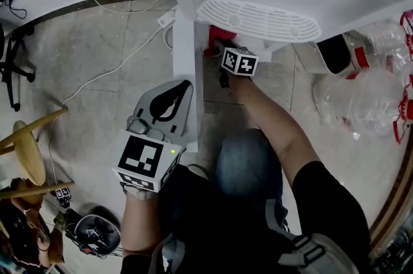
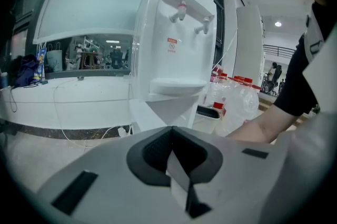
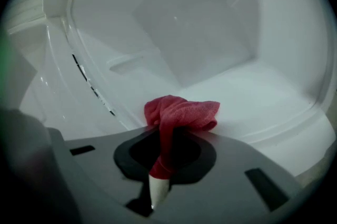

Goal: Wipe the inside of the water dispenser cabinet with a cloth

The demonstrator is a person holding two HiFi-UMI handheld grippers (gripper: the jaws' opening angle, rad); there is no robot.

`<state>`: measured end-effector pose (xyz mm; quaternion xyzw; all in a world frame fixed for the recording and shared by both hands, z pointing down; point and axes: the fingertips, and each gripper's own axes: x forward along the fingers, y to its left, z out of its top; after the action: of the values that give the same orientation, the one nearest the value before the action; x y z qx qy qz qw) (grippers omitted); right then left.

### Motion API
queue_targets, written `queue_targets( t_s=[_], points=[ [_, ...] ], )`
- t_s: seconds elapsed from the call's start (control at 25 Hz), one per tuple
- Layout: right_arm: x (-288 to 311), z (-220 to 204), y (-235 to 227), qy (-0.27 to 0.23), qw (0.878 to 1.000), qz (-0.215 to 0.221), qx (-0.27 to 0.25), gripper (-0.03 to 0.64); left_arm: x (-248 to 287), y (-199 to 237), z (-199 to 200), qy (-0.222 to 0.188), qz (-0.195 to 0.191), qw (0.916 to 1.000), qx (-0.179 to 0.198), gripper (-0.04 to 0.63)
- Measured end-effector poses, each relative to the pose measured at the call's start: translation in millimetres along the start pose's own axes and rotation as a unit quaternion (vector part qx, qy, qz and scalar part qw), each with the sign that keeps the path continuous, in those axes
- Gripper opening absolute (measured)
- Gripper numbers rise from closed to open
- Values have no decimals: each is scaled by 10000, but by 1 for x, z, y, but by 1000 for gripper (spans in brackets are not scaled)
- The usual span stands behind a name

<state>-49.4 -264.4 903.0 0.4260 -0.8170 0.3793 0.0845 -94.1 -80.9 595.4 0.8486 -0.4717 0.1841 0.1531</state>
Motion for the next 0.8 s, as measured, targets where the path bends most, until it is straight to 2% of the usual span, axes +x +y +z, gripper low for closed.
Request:
queue_targets(
  t_s=[0.28, 0.8],
  points=[
    [-8, 4, -22, -5, 9995, -280, 147, 45, 0, 0, 0, -32, 5, 10000, -20, 6],
    [-39, 12, -62, -87, 9959, -894, 87, 46, 2, -3, 0, 13, 23, 9999, 121, 7]
  ],
)
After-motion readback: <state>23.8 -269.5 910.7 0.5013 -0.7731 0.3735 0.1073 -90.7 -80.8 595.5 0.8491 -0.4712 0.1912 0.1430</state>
